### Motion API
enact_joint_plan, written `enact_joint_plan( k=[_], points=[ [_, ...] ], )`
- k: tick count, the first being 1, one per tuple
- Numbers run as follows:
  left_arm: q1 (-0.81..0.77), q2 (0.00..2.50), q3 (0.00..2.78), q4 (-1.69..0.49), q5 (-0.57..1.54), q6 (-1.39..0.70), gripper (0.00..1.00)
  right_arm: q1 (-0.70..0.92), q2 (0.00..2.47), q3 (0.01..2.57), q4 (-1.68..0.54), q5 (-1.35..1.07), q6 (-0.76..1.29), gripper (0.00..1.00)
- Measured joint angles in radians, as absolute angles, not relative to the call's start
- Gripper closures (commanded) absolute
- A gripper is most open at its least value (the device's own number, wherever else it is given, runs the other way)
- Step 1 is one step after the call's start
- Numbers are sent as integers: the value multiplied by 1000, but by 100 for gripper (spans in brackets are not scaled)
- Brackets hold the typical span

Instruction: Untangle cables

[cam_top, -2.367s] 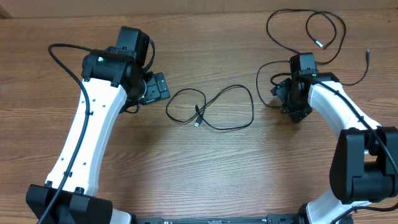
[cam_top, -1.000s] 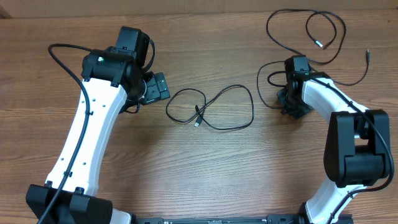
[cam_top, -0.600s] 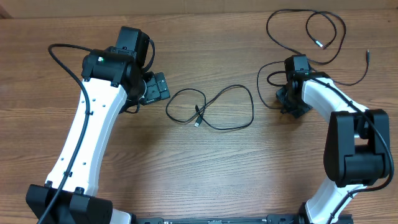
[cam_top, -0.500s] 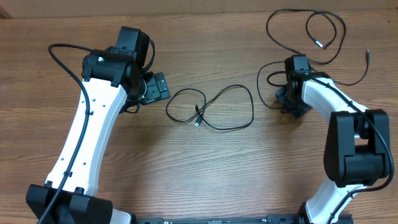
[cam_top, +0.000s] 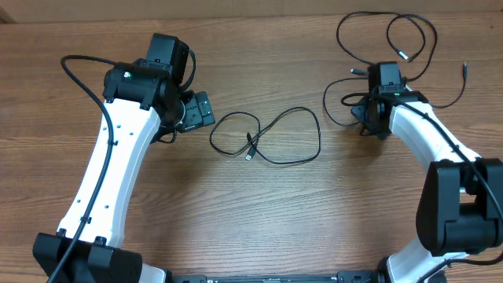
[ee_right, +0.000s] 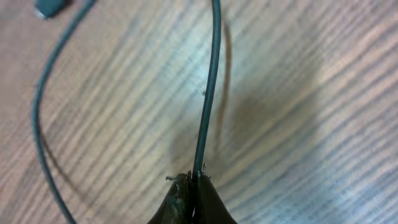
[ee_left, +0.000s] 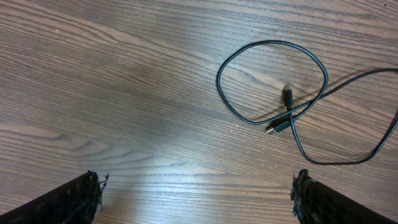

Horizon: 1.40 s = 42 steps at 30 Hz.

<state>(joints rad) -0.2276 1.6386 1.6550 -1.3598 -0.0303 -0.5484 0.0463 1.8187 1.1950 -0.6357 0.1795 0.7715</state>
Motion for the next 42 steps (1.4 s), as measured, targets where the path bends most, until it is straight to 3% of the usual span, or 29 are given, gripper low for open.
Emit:
enact_joint_plan(
  k=[5,6,7,8,12,17,20,36,40,42],
  points=[
    [-228,1639,1655,-1360,-30,-548,0,46,1819,1195,-602,180,734,96],
    [-228,1639,1655,-1360,-30,-548,0,46,1819,1195,-602,180,732,92],
    [-228,1639,1655,-1360,-31,-548,0,46,1819,1195,-602,181,728,80],
    [-228,1639,1655,-1360,-30,-548,0,46,1819,1195,-603,184,722,61],
    [-228,1639,1655,-1361,-30,-548,0,46,1819,1195,-606,196,706,26],
    [-228,1639,1655,-1361,-31,-548,0,46,1819,1195,-606,210,703,19],
    [-228,1639,1655,-1361,-30,-548,0,46,1819,1195,-606,209,701,0],
    [-228,1639,1655,-1358,-30,-548,0,46,1819,1195,-673,59,703,2],
    [-228,1639,1655,-1360,-30,-548,0,46,1819,1195,-698,3,742,19],
    [-228,1639,1655,-1361,-30,-548,0,46,1819,1194,-700,-7,769,34]
  ],
)
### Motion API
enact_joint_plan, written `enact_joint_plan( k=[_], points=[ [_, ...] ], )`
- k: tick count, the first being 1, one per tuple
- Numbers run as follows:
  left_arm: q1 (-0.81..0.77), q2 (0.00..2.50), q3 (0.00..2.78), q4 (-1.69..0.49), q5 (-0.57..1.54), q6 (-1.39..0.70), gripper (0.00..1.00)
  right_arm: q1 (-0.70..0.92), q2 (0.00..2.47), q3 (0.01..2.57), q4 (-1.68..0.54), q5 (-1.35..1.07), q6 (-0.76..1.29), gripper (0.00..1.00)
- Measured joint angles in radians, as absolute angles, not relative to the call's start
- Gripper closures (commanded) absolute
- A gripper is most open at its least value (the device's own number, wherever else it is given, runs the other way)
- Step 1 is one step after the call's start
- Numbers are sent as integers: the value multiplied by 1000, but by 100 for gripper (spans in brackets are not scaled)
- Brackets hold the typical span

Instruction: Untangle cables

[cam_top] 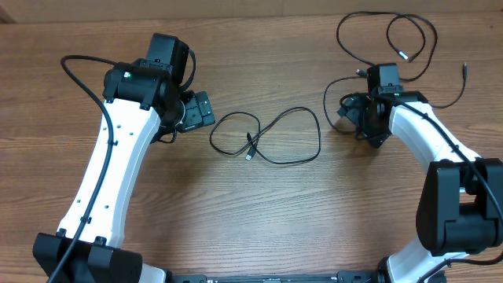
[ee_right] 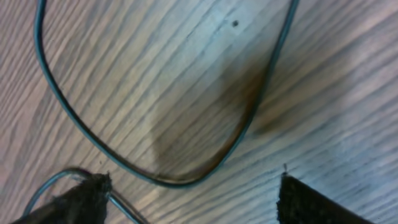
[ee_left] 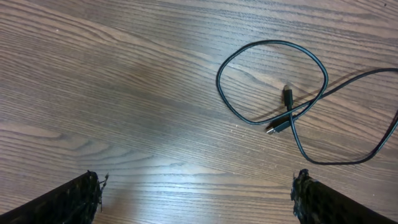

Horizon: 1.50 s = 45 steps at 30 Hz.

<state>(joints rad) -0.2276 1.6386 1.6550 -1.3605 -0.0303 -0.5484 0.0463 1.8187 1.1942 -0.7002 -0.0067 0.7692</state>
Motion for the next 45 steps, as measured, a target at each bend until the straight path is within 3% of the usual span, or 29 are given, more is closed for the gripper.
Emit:
enact_joint_plan(
  k=[2,6,9,11,45],
  points=[
    [-228,1639,1655,-1361,-30,-548,1,47,1819,1192,-699,-19,803,48],
    [-228,1639,1655,-1364,-30,-548,0,47,1819,1175,-690,-22,848,67],
    [-228,1639,1655,-1365,-30,-548,0,46,1819,1144,-664,-23,878,89],
    [-228,1639,1655,-1365,-30,-548,0,46,1819,1120,-656,-23,907,96],
    [-228,1639,1655,-1361,-30,-548,1,46,1858,1039,-434,-83,1020,96]
  ],
)
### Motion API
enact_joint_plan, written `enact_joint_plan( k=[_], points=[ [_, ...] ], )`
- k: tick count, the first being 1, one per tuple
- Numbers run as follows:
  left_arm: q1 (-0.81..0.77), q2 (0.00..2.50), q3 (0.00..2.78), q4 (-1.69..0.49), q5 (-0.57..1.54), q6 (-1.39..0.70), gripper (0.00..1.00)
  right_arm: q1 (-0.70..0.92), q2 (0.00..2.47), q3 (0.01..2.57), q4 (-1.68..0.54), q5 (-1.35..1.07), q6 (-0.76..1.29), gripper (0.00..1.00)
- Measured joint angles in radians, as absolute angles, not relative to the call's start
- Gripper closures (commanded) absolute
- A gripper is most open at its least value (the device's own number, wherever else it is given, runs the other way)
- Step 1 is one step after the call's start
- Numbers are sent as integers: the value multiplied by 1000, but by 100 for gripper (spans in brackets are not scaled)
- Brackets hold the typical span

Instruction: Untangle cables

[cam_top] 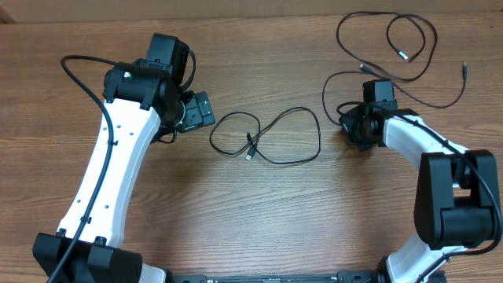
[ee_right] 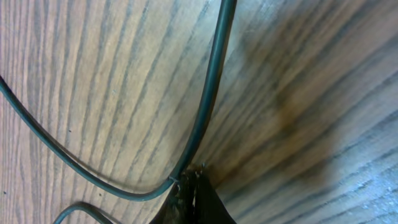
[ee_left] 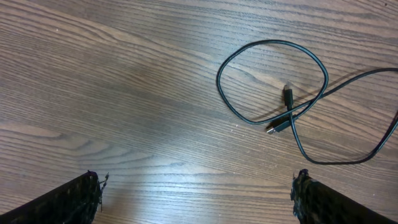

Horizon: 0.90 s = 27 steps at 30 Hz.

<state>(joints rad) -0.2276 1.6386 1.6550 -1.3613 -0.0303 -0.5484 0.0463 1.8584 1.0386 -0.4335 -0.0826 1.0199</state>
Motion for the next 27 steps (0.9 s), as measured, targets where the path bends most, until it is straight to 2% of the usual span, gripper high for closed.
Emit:
enact_joint_plan(
  k=[12,18,24,27],
  points=[
    [-228,1639,1655,-1365,-30,-548,1,41,1866,1053,-442,-90,950,95],
    [-228,1639,1655,-1365,-30,-548,0,4,1868,1166,-616,-90,841,96],
    [-228,1639,1655,-1364,-30,-548,1,-66,1830,1404,-916,-96,705,96],
    [-228,1639,1655,-1361,-30,-548,1,-99,1780,1514,-1056,-98,647,92]
  ],
)
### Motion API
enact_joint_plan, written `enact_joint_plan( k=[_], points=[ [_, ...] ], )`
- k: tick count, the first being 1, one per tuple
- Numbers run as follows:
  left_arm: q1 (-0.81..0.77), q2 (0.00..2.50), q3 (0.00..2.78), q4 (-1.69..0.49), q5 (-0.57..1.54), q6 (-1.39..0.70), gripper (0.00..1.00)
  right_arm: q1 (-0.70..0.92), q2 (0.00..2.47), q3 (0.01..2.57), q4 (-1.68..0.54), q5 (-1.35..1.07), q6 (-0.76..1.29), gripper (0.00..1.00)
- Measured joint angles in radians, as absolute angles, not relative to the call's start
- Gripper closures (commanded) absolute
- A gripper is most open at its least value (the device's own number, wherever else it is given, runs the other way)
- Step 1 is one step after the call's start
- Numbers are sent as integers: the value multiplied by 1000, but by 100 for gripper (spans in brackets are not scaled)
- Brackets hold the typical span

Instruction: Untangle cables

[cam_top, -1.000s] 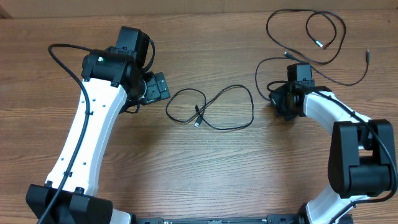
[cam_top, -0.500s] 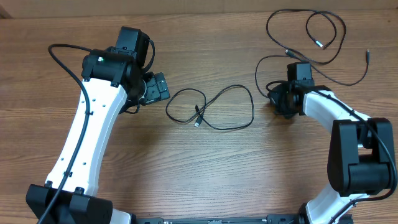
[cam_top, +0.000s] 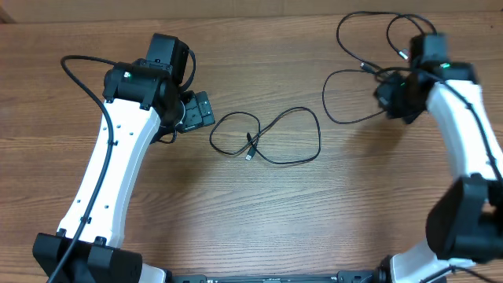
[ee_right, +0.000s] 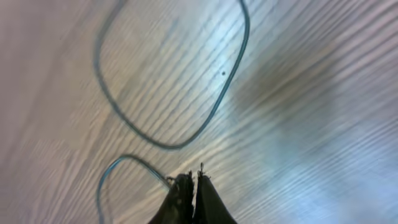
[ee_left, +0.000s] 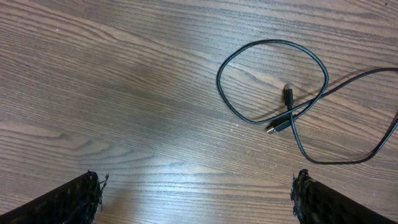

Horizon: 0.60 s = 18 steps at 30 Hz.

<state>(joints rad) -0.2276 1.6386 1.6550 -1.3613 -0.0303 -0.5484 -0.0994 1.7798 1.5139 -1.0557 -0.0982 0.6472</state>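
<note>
Two thin black cables lie on the wooden table. One, the middle cable (cam_top: 271, 135) (ee_left: 273, 81), is looped on itself with both plugs inside the loop. The other, the right cable (cam_top: 339, 110) (ee_right: 168, 93), bends in a wide loop and runs up into a tangle (cam_top: 385, 31) at the back right. My right gripper (cam_top: 391, 94) (ee_right: 191, 179) is shut on the right cable, which enters at its left fingertip, and it hangs above the table. Left of the middle cable, my left gripper (cam_top: 200, 110) (ee_left: 198, 193) stands open and holds nothing.
The left arm's own thick black cord (cam_top: 78, 75) arcs over the table's left side. The table's far edge (cam_top: 259, 17) runs just behind the tangle. Bare wood lies between the two cables and toward the front.
My right gripper, shut low on the right cable's loop near the table before, now sits higher and farther back right with the cable still in it. The left arm has not moved.
My right gripper was first shut on the right cable near the table. Then it stood open over the cable's loop. Then it was shut again on the loop a little farther left, and now holds it raised toward the back right. The left gripper and middle cable stayed still.
</note>
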Motion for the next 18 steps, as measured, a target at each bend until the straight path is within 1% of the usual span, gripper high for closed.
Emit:
enact_joint_plan(
  k=[1,2,3,4,5,10,18],
  points=[
    [-228,1639,1655,-1361,-30,-548,1,-110,1762,1542,-1092,-100,633,89],
    [-228,1639,1655,-1360,-30,-548,0,-119,1746,1563,-1117,-100,626,82],
    [-228,1639,1655,-1361,-30,-548,0,-130,1727,1583,-1146,-100,617,55],
    [-228,1639,1655,-1360,-30,-548,0,-141,1708,1596,-1166,-100,610,14],
    [-228,1639,1655,-1360,-30,-548,0,-152,1687,1605,-1188,-100,598,0],
    [-228,1639,1655,-1358,-30,-548,0,-174,1649,1609,-1274,-100,582,0],
    [-228,1639,1655,-1332,23,-548,0,-143,1650,1609,-1282,-131,577,0]
  ],
)
